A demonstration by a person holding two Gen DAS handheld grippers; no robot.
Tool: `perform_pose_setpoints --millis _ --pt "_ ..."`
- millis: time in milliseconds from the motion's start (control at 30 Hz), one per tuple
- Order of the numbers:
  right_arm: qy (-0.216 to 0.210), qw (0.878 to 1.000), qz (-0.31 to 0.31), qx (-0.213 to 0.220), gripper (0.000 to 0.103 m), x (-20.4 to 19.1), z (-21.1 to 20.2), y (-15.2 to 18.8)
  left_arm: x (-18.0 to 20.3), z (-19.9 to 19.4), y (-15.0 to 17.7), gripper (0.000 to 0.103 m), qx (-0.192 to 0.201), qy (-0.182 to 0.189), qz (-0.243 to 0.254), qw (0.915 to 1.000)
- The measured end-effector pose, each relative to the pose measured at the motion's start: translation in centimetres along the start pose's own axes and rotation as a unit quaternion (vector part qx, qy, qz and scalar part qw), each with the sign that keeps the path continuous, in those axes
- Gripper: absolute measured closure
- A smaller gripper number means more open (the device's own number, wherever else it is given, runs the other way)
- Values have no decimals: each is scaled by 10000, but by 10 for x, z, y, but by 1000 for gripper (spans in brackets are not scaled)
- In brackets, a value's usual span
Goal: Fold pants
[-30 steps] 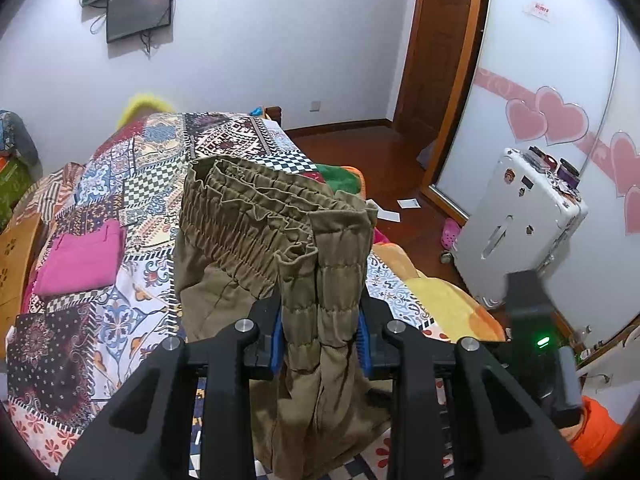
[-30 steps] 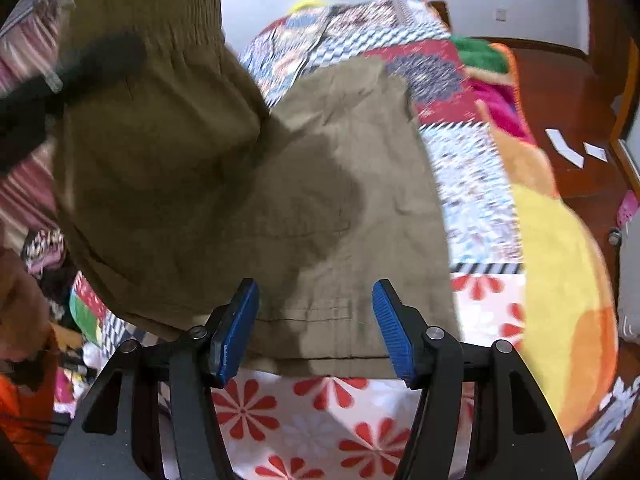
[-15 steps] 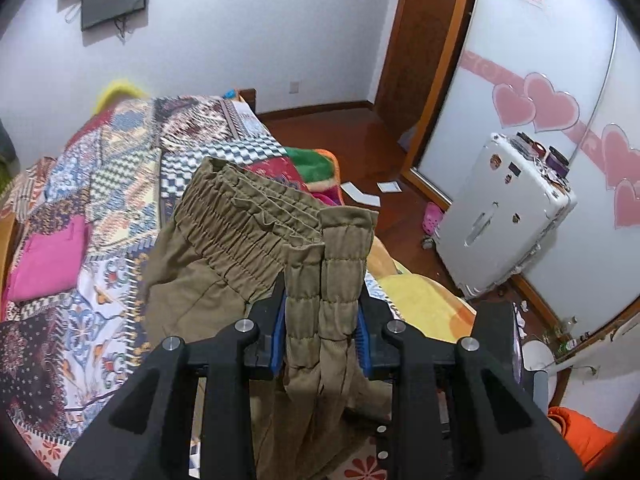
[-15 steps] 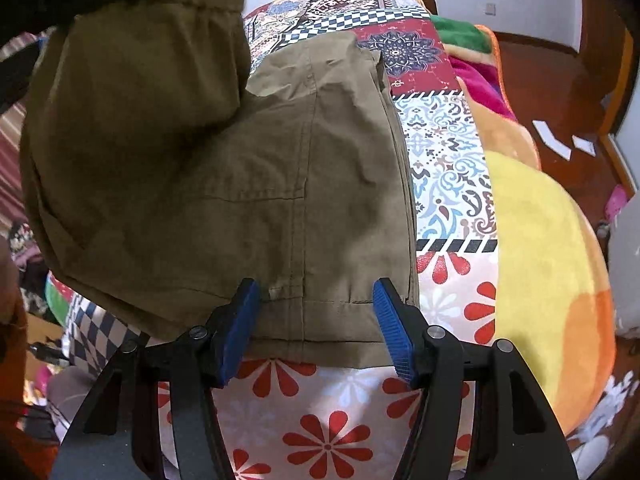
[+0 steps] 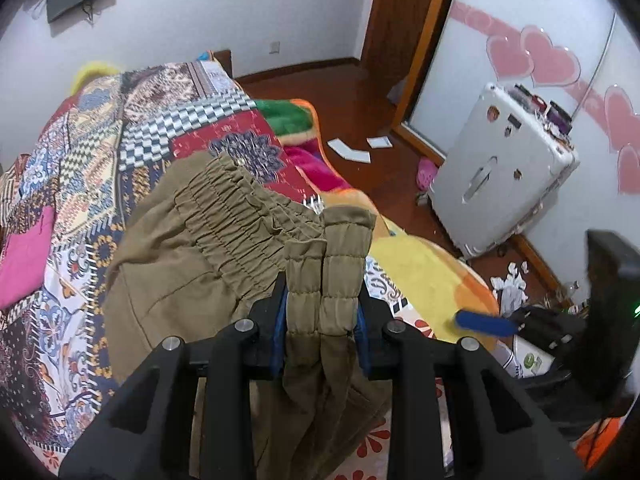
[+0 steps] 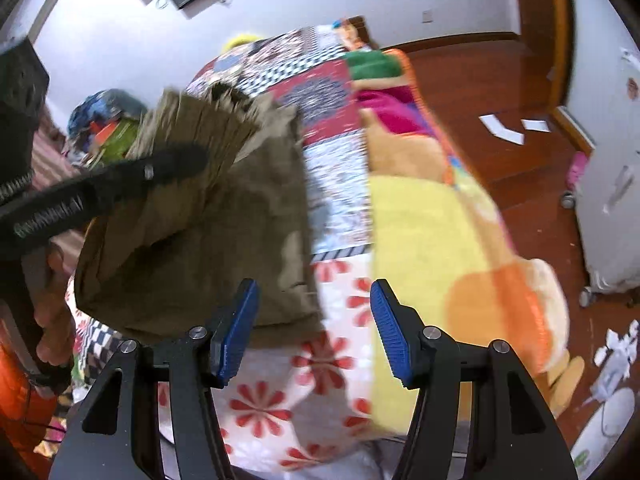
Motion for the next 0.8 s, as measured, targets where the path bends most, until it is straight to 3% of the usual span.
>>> perform_pose_setpoints --millis 400,567,700,800 --pt "101 9993 258 232 49 16 -14 -7 15 49 21 74 -650 -111 46 9978" --pt "129 9990 327 289 49 21 -22 -8 23 53 23 64 -746 -155 300 9966" --pt "163 9987 338 351 49 22 -28 -10 28 47 23 46 -720 66 208 9972" --pt "180 9986 319 372 49 20 -30 -11 33 36 22 45 -643 190 160 9976"
Point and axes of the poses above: each gripper's, at about its wrist camera, not at the fingertips, and z roughly the way its jaws point, x to its right, y to its underside, the point moved 9 cm from there along z, roughly the way its jaws point, and after that the axes turned 8 degrees about z, right-handed, at the moved point
